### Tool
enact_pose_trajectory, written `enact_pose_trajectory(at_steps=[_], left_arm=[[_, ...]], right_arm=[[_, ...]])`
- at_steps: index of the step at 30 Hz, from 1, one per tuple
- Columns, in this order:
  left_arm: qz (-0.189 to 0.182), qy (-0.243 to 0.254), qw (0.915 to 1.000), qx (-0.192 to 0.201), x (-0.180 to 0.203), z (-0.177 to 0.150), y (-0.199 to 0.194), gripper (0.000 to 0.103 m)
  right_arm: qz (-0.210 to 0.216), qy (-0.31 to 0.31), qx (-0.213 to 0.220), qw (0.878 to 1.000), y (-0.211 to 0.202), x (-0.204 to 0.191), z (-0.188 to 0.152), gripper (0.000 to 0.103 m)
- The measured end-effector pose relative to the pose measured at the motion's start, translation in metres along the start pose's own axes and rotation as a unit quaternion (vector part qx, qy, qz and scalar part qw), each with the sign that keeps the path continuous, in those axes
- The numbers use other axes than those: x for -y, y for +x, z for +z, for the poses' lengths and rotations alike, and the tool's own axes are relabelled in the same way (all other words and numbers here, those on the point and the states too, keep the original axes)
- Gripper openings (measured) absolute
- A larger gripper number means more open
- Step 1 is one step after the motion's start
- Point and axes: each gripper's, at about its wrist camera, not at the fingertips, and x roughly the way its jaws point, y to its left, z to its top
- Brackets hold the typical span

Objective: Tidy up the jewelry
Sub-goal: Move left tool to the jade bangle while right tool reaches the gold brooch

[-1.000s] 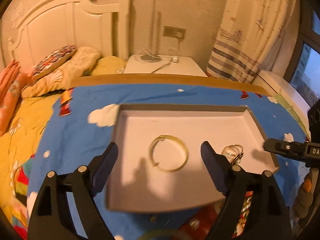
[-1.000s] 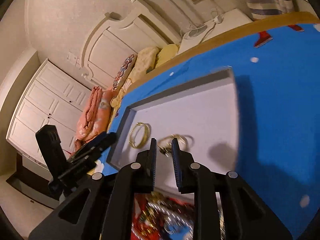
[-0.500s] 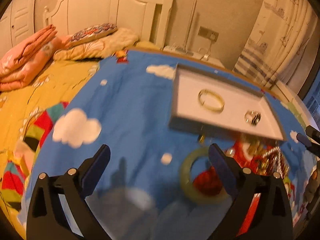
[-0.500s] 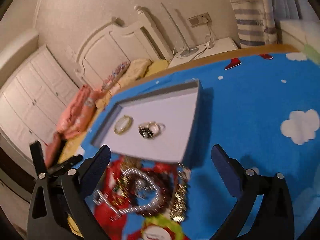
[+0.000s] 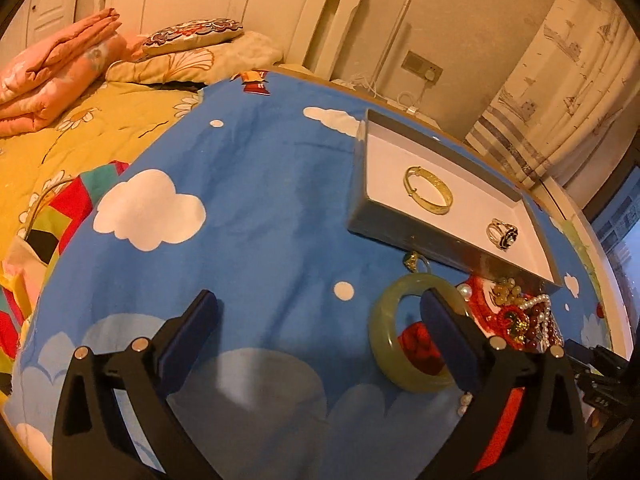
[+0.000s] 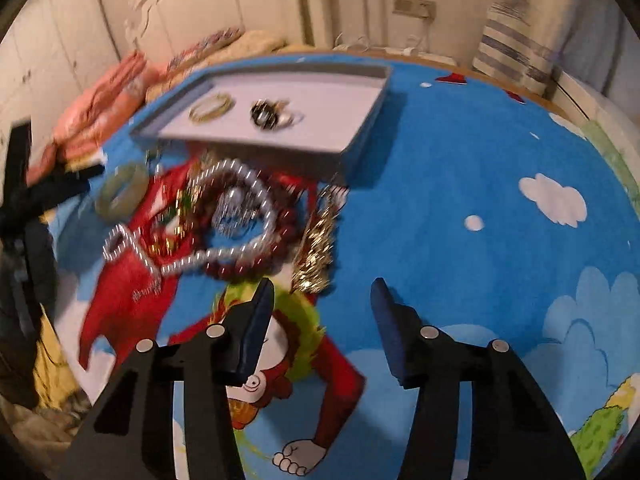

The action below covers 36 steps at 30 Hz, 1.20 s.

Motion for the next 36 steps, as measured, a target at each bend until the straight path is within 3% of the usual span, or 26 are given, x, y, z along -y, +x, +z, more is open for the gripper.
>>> enact_pose_trajectory(at_steps=[5, 8, 16, 19, 24, 29, 36], left_arm=[[-0.013, -0.005, 0.9999, 0.003, -0.002, -0.001, -0.002, 0.100], [-0.020, -0.008, 0.9998, 0.004, -0.002, -0.001, -0.002, 0.100], [-0.032, -0.005, 0.9995, 0.003, -0.002, -0.001, -0.002, 0.100], [-0.036, -0.003, 0.9993, 0.007, -0.002, -0.002, -0.004, 0.100], [-0.038, 0.007, 0.9993, 0.005, 0.002, -0.003, -0.004, 0.100], [-0.048, 0.042, 0.9979, -0.011, 0.014, -0.005, -0.002, 0.100], [-0.028, 0.130, 0.9901, -0.044, 0.056, -0.011, 0.009, 0.100]], right_arm=[[-0.025, 0.020, 0.000, 0.999, 0.007, 0.007, 0.010, 0.039], [-0.031, 0.036, -0.001, 0.999, 0.009, 0.013, 0.016, 0.037], [-0.042, -0.001, 0.005, 0.999, 0.019, 0.001, 0.029, 0.037], [-0.033, -0.014, 0.013, 0.999, 0.018, -0.001, 0.026, 0.022], [-0.016, 0.004, 0.020, 1.000, 0.009, 0.006, 0.014, 0.022], [0.005, 0.034, 0.028, 0.999, 0.003, 0.016, 0.006, 0.022], [0.012, 0.041, 0.039, 0.998, -0.001, 0.017, 0.006, 0.022]])
